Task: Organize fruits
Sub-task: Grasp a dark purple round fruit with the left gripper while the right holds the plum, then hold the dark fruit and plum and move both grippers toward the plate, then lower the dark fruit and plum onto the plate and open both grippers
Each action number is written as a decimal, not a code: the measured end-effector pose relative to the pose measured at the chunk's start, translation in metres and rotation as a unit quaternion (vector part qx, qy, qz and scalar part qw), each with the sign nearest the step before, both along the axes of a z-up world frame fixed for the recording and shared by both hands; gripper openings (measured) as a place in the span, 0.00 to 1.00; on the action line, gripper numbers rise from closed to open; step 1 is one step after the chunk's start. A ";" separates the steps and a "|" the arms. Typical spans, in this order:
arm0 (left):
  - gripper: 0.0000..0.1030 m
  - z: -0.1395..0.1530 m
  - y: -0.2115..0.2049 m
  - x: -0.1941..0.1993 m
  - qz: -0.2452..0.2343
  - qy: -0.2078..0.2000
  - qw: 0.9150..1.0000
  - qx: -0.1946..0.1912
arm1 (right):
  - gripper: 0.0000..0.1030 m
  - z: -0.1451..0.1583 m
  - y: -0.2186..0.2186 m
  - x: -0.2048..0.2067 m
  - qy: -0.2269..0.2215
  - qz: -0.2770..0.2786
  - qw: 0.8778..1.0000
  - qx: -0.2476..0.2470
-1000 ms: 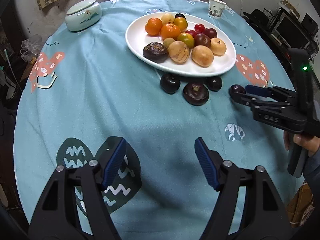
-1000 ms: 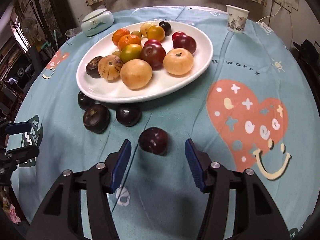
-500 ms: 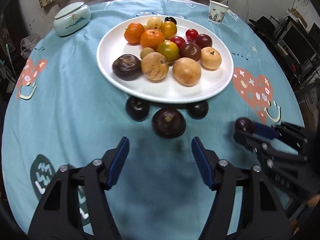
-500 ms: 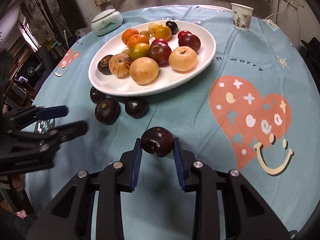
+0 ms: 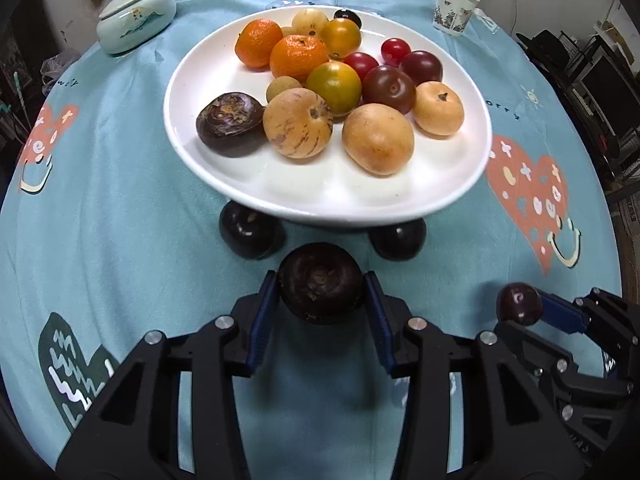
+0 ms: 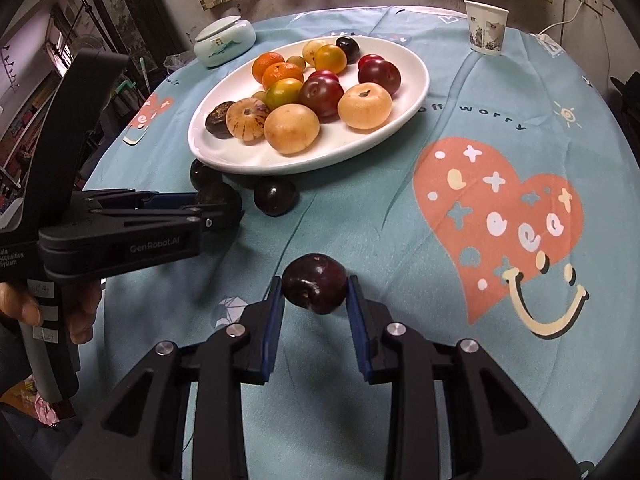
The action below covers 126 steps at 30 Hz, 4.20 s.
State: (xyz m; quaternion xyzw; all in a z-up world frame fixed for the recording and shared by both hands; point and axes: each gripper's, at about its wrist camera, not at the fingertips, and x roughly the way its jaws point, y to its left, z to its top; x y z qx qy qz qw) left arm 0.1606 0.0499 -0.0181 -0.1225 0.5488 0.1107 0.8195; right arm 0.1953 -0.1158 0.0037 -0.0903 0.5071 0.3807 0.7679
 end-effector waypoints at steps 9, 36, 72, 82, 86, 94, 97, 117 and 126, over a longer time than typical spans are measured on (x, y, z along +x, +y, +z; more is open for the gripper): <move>0.43 0.046 -0.023 -0.045 -0.050 -0.038 0.995 0.079 | 0.30 0.021 0.007 -0.044 -0.009 0.013 1.000 0.018; 0.43 0.065 -0.002 -0.101 -0.074 -0.053 0.991 0.094 | 0.31 0.026 0.040 -0.114 -0.002 0.026 0.999 0.021; 0.43 0.070 0.006 -0.099 -0.068 -0.060 0.992 0.091 | 0.31 0.027 0.046 -0.105 0.004 0.029 0.999 0.024; 0.43 0.068 0.008 -0.098 -0.068 -0.055 0.992 0.090 | 0.31 0.026 0.046 -0.104 0.008 0.031 0.999 0.023; 0.43 0.066 0.009 -0.094 -0.067 -0.051 0.992 0.089 | 0.31 0.024 0.047 -0.101 0.012 0.032 0.999 0.023; 0.43 0.059 0.011 -0.081 -0.066 -0.043 0.993 0.087 | 0.31 0.018 0.048 -0.091 0.022 0.033 0.999 0.021; 0.43 0.056 0.012 -0.075 -0.065 -0.040 0.993 0.085 | 0.31 0.015 0.048 -0.084 0.027 0.031 0.999 0.021; 0.43 0.045 0.029 -0.071 -0.052 -0.035 0.996 0.064 | 0.31 0.004 0.048 -0.076 0.043 0.028 0.999 0.020; 0.43 0.056 0.031 -0.050 -0.061 -0.045 0.996 0.056 | 0.31 0.024 0.053 -0.050 0.006 0.026 0.999 0.021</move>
